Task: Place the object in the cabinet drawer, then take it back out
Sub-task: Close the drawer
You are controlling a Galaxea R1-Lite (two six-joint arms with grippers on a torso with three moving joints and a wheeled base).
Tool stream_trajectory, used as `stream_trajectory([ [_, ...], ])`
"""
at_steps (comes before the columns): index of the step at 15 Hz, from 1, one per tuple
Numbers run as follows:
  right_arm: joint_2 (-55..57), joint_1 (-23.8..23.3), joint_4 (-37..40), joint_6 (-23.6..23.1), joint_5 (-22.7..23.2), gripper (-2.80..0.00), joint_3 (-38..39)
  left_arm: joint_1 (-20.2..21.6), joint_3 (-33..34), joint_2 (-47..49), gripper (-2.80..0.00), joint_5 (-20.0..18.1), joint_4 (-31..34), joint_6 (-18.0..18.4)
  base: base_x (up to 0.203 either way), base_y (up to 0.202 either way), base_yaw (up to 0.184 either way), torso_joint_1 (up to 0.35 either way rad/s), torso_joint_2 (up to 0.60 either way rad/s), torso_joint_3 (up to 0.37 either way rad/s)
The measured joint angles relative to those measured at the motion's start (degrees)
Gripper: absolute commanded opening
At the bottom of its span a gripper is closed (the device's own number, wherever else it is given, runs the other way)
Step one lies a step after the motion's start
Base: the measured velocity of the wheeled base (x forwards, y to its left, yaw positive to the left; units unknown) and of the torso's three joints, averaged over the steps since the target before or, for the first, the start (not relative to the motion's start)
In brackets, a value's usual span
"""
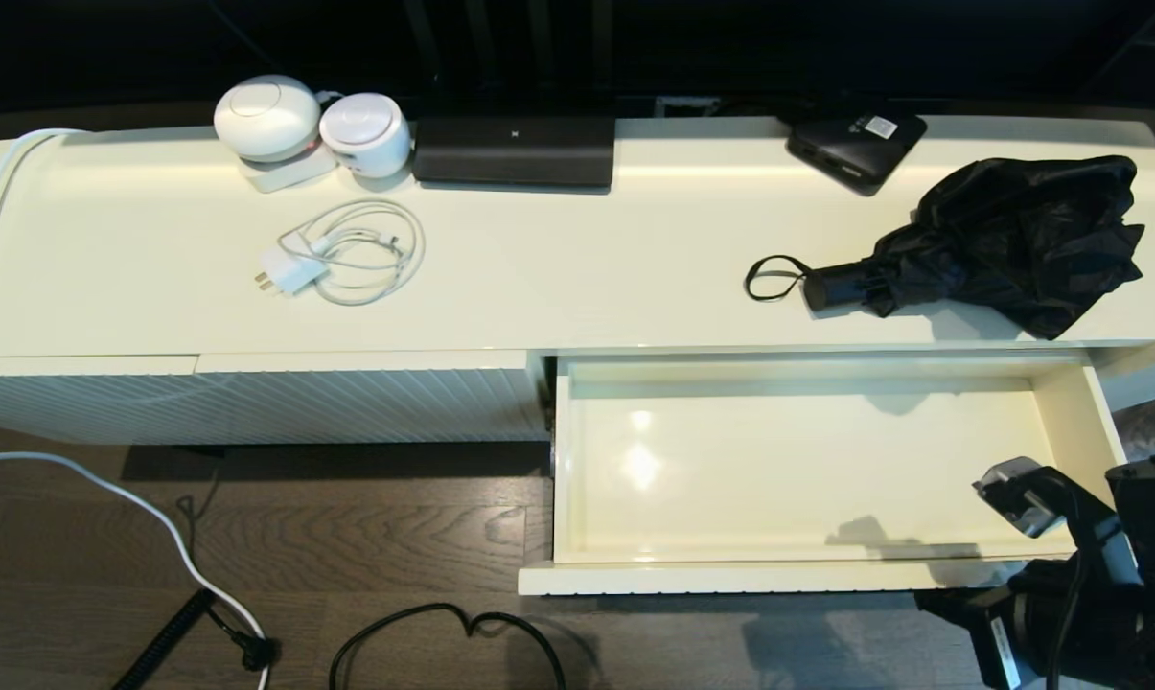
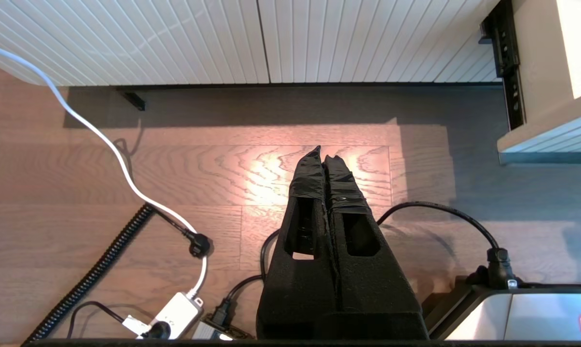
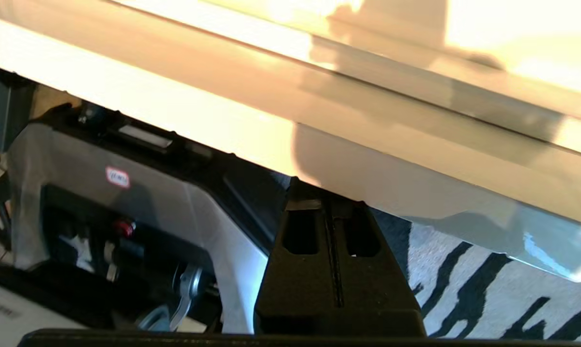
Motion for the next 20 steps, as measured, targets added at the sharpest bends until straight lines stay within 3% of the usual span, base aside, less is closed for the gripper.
stream_trajectory([
  [5,-0.2,0.3,-1.5,0.0,-3.1,-2.8,-0.3,0.0,0.0,0.0,-2.8,0.0,0.0,0.0,0.0,0.0,0.0,0.0,0.0,0.0],
  [9,-0.3,1.9,-6.6,0.0,-9.1,-2.8,-0.4,0.0,0.0,0.0,-2.8,0.0,0.0,0.0,0.0,0.0,0.0,0.0,0.0,0.0],
  [14,-0.8,2.8,-10.9,0.2,-13.1,-2.8,-0.1,0.0,0.0,0.0,-2.8,0.0,0.0,0.0,0.0,0.0,0.0,0.0,0.0,0.0],
  [20,-0.4,3.1,-17.1,0.7,-13.8,-2.8,1.7,0.0,0.0,0.0,-2.8,0.0,0.0,0.0,0.0,0.0,0.0,0.0,0.0,0.0],
])
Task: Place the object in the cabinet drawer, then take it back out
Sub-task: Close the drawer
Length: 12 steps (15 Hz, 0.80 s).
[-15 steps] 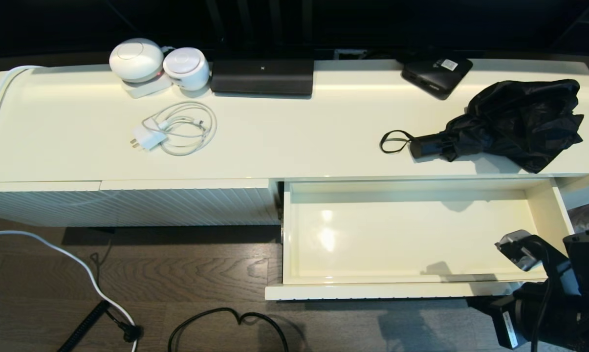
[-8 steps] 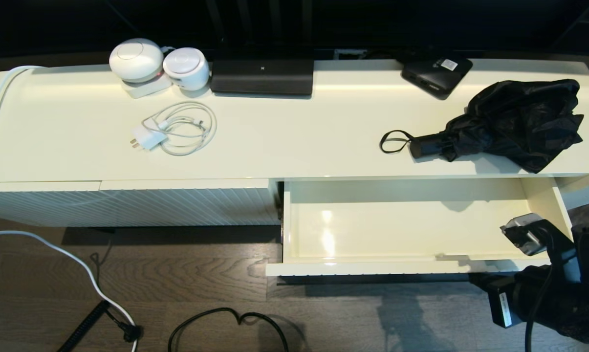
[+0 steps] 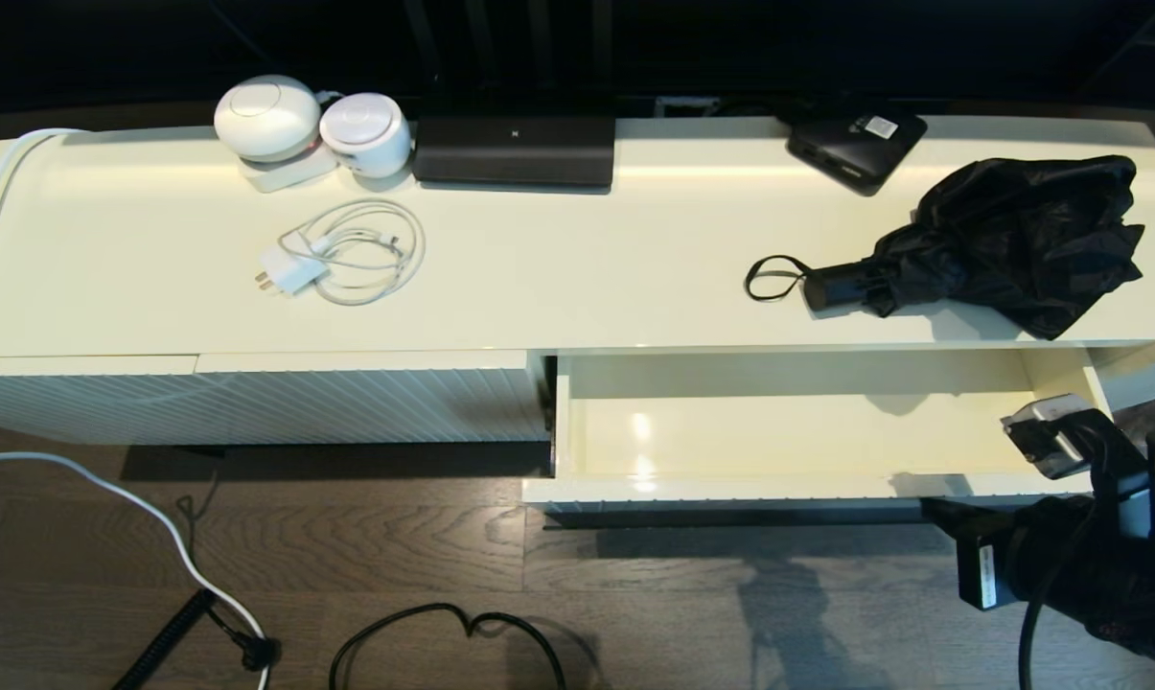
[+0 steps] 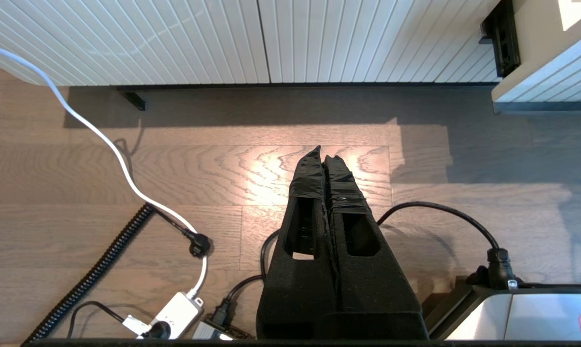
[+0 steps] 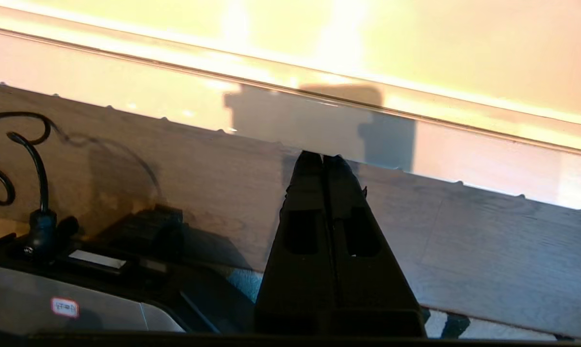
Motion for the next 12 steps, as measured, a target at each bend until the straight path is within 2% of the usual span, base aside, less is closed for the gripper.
stream_trajectory([
  [4,1.6,-0.5,-8.2,0.0,-0.1,-2.8,2.4,0.0,0.0,0.0,-2.8,0.0,0.0,0.0,0.0,0.0,0.0,0.0,0.0,0.0],
  [8,4.8,-0.9,-16.0,0.2,-2.2,-2.8,4.1,0.0,0.0,0.0,-2.8,0.0,0.0,0.0,0.0,0.0,0.0,0.0,0.0,0.0],
  [12,7.1,-1.9,-18.7,3.1,-3.5,-2.8,2.8,0.0,0.0,0.0,-2.8,0.0,0.0,0.0,0.0,0.0,0.0,0.0,0.0,0.0],
])
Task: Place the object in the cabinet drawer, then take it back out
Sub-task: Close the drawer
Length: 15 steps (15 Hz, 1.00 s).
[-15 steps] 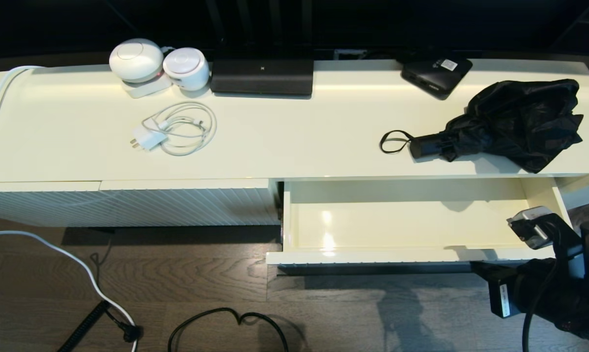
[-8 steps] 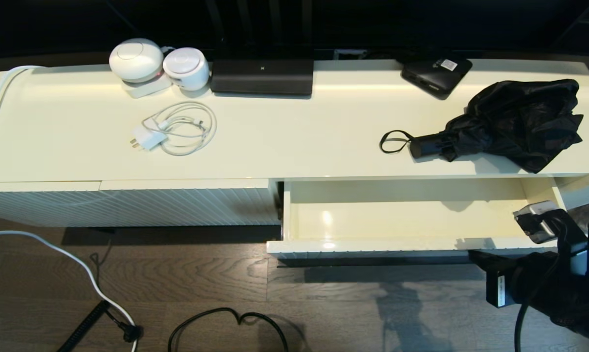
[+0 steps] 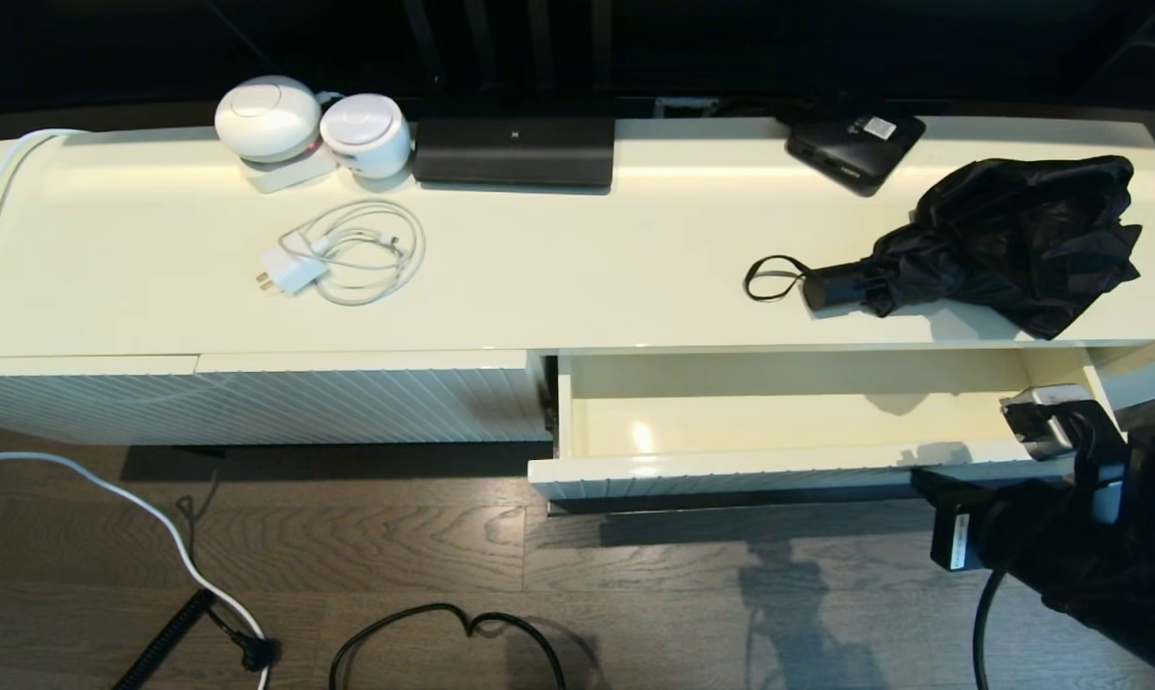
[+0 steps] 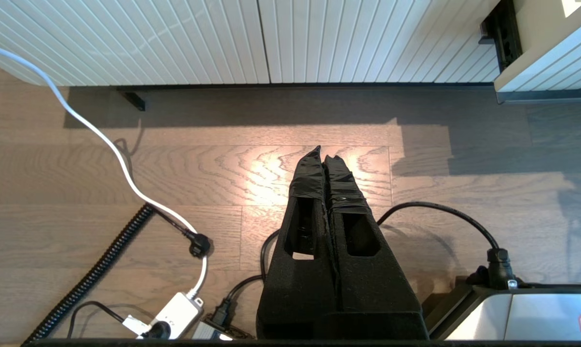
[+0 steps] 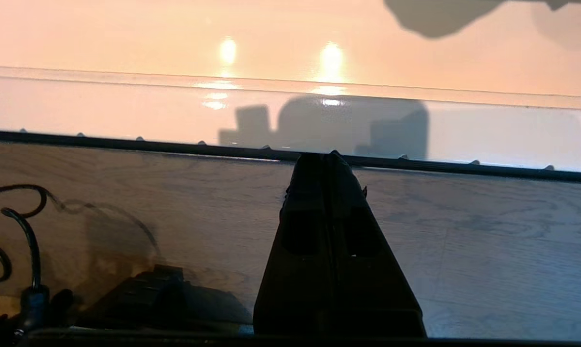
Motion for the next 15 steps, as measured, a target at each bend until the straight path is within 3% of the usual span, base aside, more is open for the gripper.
stream_trajectory([
  [4,1.8,-0.1,-2.2,0.9,-1.0,-2.8,-1.5,0.0,0.0,0.0,-2.8,0.0,0.0,0.0,0.0,0.0,0.0,0.0,0.0,0.0],
  [7,2.2,0.9,-2.1,4.5,-1.1,-2.8,-3.5,0.0,0.0,0.0,-2.8,0.0,0.0,0.0,0.0,0.0,0.0,0.0,0.0,0.0],
  [10,0.5,2.8,2.5,5.0,-0.6,-2.8,-3.7,0.0,0.0,0.0,-2.8,0.0,0.0,0.0,0.0,0.0,0.0,0.0,0.0,0.0],
  [15,0.9,3.8,3.1,6.2,-0.6,-2.8,-6.3,0.0,0.0,0.0,-2.8,0.0,0.0,0.0,0.0,0.0,0.0,0.0,0.0,0.0],
])
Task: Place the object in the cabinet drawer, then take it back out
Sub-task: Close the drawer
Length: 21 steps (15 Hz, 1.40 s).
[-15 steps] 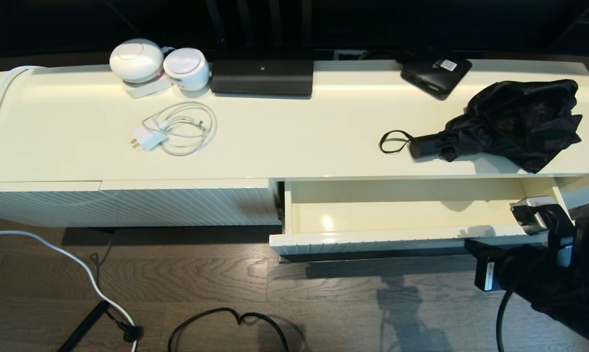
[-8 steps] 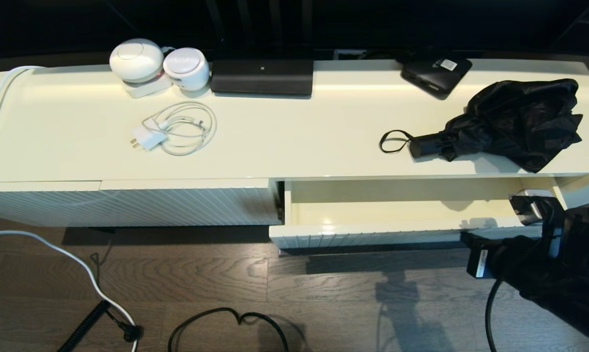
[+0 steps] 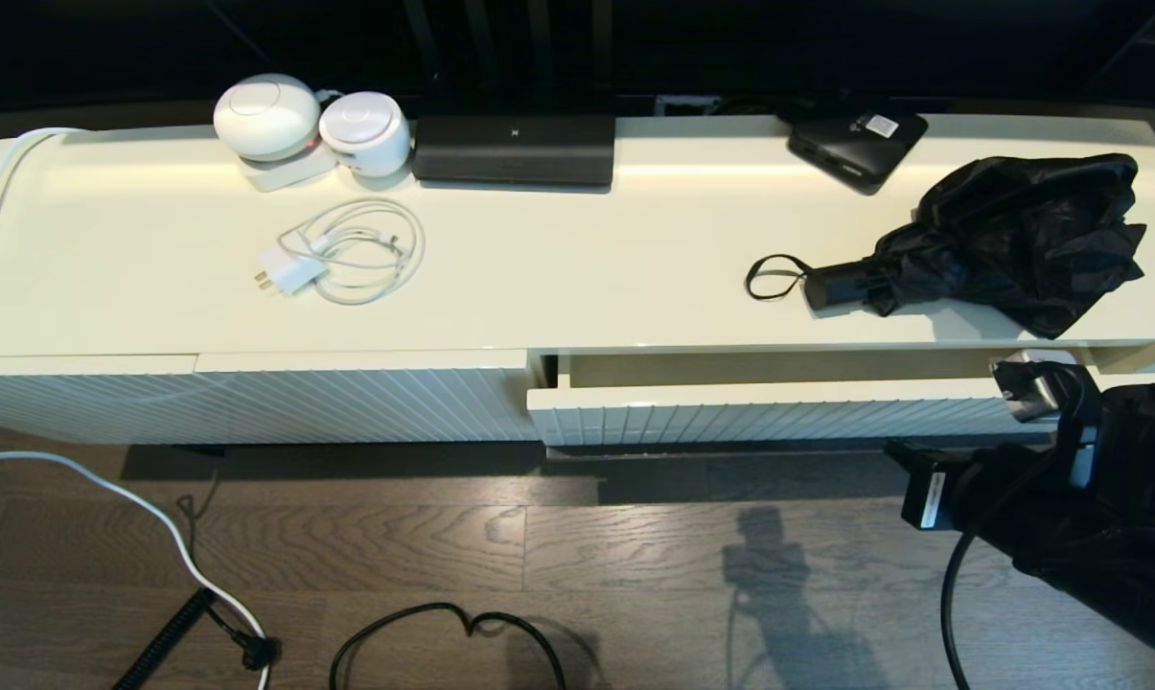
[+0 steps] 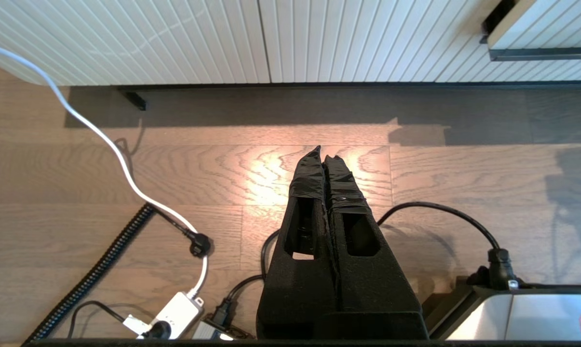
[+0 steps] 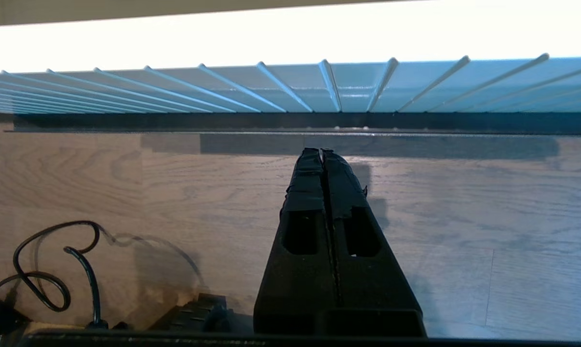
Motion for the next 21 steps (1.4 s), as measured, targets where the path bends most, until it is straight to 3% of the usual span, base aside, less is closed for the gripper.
stream_trajectory([
  [7,8.3,-0.2,-11.1,1.3,-0.4,-2.8,0.1,0.0,0.0,0.0,-2.8,0.0,0.0,0.0,0.0,0.0,0.0,0.0,0.0,0.0],
  [21,15.2,-1.0,-25.6,1.0,-3.7,-2.8,-2.1,0.0,0.0,0.0,-2.8,0.0,0.0,0.0,0.0,0.0,0.0,0.0,0.0,0.0],
])
